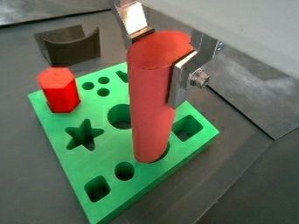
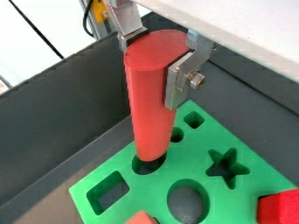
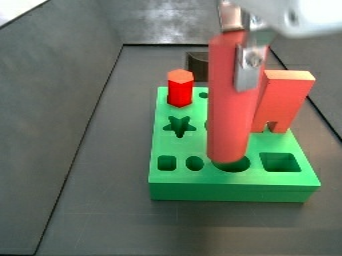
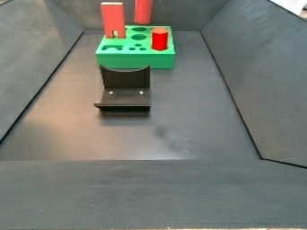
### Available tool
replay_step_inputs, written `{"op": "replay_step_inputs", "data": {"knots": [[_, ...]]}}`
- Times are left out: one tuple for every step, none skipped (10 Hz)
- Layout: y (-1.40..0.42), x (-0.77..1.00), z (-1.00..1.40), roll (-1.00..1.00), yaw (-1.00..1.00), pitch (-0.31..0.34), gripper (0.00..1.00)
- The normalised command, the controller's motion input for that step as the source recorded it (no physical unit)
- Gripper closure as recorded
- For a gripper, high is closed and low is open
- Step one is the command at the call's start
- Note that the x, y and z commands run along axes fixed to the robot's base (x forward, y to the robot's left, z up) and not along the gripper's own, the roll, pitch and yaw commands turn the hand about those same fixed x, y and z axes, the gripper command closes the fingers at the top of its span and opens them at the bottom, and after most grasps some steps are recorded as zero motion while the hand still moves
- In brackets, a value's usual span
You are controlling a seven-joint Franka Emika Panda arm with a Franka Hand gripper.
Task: Pick up the oval object. Move up. Place the oval object on the fixture. Regrasp the oval object. Move to above the board. Insert the oval object.
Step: Insert the oval object.
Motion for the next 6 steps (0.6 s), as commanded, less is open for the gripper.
{"op": "replay_step_inputs", "data": {"knots": [[-0.06,0.55,-0.24,0.17,-0.04,0.129,1.0],[0.0,0.5,-0.24,0.16,-0.04,0.109,1.0],[0.0,0.5,-0.23,0.14,-0.05,0.094,1.0],[0.0,0.36,-0.17,0.14,-0.05,0.084,1.0],[0.0,0.21,-0.06,0.08,-0.03,0.057,1.0],[0.0,0.19,-0.1,0.1,-0.02,0.054,1.0]]}}
